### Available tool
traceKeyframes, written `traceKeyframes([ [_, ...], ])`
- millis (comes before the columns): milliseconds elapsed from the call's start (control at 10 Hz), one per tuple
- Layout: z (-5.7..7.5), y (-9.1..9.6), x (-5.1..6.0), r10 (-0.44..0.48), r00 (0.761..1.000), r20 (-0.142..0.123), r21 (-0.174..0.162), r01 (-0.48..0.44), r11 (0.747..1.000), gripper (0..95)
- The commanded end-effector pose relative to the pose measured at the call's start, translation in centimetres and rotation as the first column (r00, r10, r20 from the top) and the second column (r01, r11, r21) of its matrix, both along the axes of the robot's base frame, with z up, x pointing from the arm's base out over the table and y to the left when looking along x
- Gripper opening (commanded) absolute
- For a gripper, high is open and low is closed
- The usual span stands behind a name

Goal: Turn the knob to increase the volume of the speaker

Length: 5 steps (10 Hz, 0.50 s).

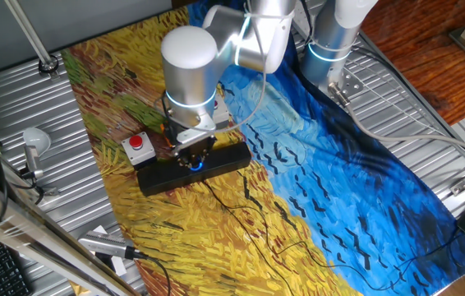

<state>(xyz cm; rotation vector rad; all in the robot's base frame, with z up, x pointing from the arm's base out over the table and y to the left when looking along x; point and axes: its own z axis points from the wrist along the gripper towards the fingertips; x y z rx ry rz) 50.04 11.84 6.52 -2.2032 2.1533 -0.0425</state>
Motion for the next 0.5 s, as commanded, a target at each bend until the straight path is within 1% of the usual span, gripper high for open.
traceKeyframes([
  [100,-0.22,-0.04,0.13,-0.175,0.985,0.005,-0.006,0.175,0.984,0.0],
  [200,-0.29,-0.06,0.16,-0.26,0.965,0.009,-0.012,0.26,0.965,0.0],
  [300,-0.32,-0.1,0.16,-0.369,0.929,0.013,-0.018,0.37,0.929,0.0],
  [400,-0.46,-0.13,0.18,-0.541,0.841,0.021,-0.023,0.541,0.84,0.0],
  [500,-0.62,-0.16,0.21,-0.611,0.791,0.02,-0.016,0.612,0.791,0.0],
])
